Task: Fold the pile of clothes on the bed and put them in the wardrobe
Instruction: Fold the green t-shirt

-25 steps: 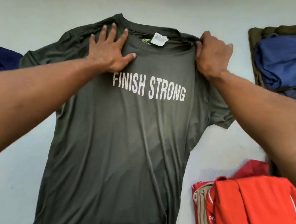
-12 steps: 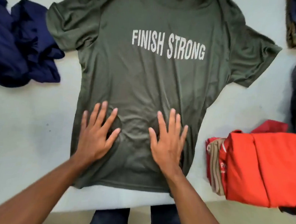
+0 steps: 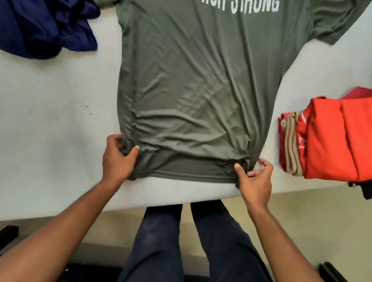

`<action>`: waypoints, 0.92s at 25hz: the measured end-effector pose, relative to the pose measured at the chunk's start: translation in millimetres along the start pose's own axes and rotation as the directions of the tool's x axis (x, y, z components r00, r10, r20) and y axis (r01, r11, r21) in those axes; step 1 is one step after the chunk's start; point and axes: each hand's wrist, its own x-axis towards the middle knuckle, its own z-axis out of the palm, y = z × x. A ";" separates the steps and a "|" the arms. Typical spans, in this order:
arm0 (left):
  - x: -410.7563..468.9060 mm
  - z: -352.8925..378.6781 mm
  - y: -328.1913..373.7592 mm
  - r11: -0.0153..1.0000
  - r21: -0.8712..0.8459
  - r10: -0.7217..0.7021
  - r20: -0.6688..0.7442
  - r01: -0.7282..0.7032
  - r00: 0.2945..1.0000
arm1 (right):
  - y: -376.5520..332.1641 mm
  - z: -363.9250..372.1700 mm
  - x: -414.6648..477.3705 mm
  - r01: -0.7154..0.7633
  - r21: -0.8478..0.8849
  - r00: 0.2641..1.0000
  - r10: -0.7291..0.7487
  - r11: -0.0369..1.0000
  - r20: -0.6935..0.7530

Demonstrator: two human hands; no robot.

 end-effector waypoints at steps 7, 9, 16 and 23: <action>-16.6 4.4 -13.4 0.986 -0.096 -0.113 0.219 0.137 0.969 | 27.5 -15.7 -7.2 0.024 0.095 1.000 -0.024 0.995 0.002; -22.4 1.0 -28.8 0.971 -0.183 -0.138 0.111 0.157 0.984 | 44.9 -27.4 -8.2 0.028 0.090 0.999 -0.025 0.996 -0.034; -35.6 3.9 -38.9 0.968 0.236 -0.024 -0.255 0.087 0.967 | 49.0 -43.9 -10.4 0.076 -0.283 0.997 -0.068 0.956 0.038; -31.3 38.4 47.7 0.895 0.080 0.444 -0.066 -0.439 0.894 | -69.8 -55.7 -4.7 0.192 0.283 0.968 -0.229 0.940 0.106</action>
